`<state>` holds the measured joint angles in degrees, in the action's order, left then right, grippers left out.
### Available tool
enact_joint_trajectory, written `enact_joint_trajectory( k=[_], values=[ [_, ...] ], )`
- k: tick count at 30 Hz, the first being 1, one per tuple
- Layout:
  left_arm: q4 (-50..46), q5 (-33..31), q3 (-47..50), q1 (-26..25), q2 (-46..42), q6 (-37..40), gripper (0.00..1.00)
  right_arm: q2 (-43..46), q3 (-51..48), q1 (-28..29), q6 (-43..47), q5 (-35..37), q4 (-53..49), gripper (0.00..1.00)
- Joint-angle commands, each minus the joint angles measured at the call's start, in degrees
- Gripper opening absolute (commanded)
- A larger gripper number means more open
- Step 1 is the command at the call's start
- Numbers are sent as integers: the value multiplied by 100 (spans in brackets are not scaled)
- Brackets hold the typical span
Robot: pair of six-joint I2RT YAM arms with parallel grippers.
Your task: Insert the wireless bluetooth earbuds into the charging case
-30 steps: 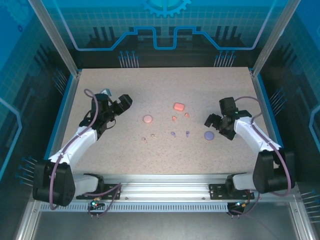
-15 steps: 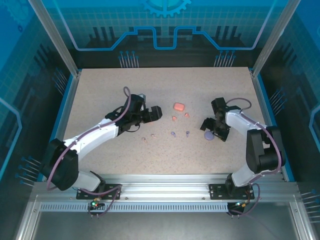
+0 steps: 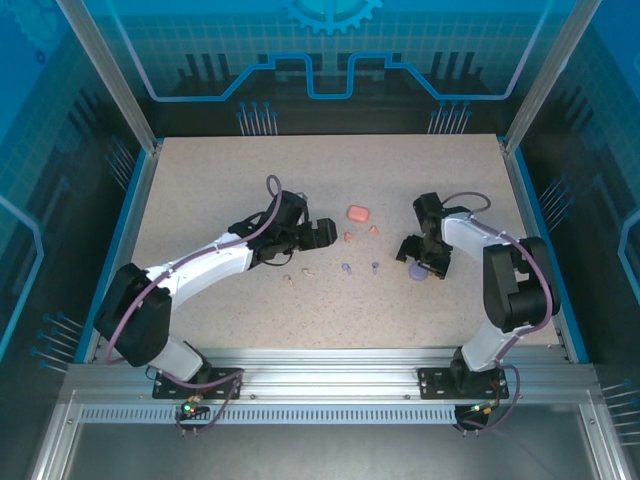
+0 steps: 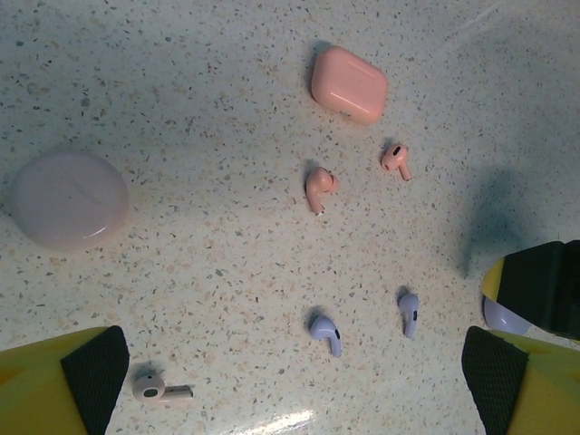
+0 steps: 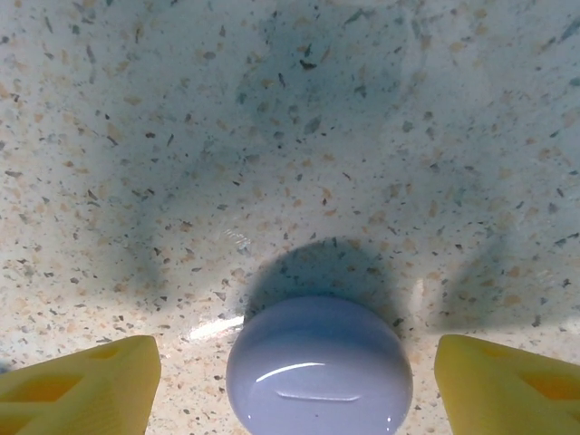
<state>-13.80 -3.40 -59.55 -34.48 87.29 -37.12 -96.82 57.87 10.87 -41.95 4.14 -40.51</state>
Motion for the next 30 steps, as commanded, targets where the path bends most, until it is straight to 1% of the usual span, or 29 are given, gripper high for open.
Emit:
enact_joint_trajectory(
  k=[1, 7, 21, 25, 30],
  values=[
    [-106, 1, -189, -51, 44, 30, 99, -103, 84, 57, 73, 59, -126, 79],
    [-105, 49, -205, -58, 74, 36, 99, -110, 8, 64, 115, 17, -63, 73],
    [-148, 208, -240, -91, 23, -32, 99, -24, -118, 160, 157, 69, -133, 72],
    [-149, 206, -233, -121, 25, -50, 99, -139, -71, 171, 213, 99, -158, 68],
    [-142, 208, -184, -139, -20, -68, 99, -237, -82, 170, 258, 198, -185, 66]
  ],
)
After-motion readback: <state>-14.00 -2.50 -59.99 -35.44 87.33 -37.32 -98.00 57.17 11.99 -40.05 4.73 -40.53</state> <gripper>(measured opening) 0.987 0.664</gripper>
